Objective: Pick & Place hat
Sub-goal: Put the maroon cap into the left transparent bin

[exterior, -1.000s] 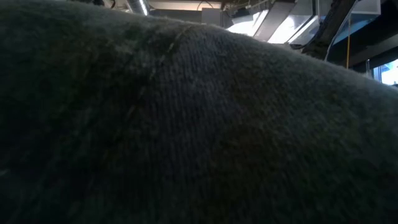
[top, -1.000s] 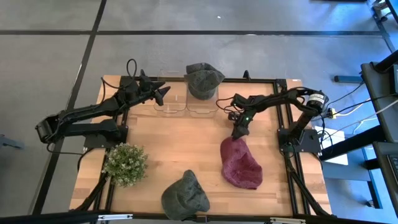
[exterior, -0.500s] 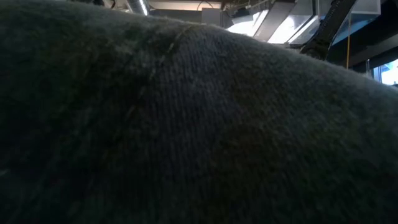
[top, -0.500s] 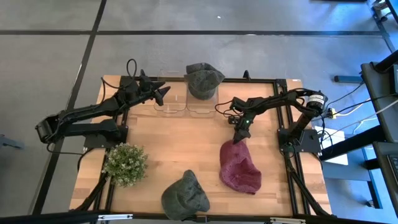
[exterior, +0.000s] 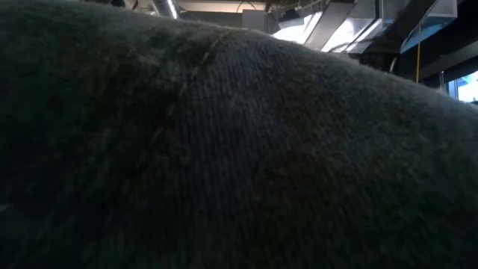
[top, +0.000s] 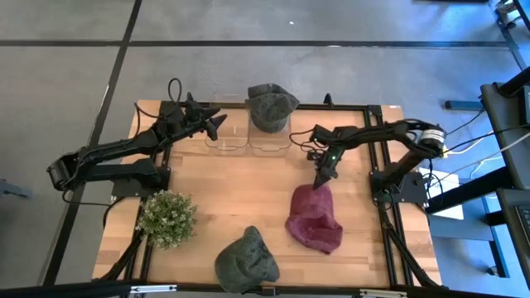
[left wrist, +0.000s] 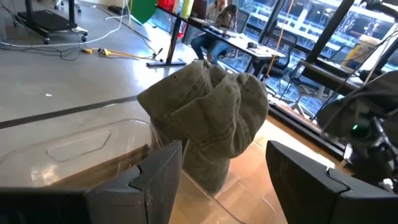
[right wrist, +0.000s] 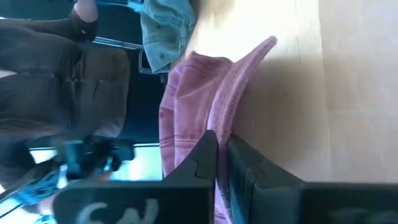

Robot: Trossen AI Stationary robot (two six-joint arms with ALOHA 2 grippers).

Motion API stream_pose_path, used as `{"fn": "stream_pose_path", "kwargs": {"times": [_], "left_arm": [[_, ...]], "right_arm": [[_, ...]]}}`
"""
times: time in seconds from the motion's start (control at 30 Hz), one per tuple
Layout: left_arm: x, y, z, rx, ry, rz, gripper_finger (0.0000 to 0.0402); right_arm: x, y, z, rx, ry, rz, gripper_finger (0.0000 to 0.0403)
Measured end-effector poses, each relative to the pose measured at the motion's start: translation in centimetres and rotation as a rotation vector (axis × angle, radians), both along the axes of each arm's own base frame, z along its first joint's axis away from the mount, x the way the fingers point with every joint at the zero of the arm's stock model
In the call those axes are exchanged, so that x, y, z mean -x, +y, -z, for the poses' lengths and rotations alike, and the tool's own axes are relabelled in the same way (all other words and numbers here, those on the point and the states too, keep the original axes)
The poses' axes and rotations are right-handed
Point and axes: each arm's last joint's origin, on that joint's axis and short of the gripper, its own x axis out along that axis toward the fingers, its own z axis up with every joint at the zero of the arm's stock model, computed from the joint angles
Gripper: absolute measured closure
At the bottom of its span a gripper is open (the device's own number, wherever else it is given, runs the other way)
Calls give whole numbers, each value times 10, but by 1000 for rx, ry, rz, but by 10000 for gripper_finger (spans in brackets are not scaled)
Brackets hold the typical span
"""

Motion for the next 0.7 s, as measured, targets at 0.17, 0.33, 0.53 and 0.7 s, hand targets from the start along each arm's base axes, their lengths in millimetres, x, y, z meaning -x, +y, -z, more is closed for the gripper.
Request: {"fn": "stream_pose_path", "kwargs": {"times": [0.17,0.33,0.53,0.7], "left_arm": [[-1,0,-6,-35,-49,0,174],[-1,0,-17,-99,-140,9,174],[-4,-7,-30,-176,-252,87,174],[-8,-18,-40,-255,-337,286,174]], "right_arm": [[2,-3,-51,142,-64,47,386],[5,-10,-123,264,-246,139,386],[21,-14,-219,461,-513,249,386],[33,-18,-281,627,-600,437,386]]}}
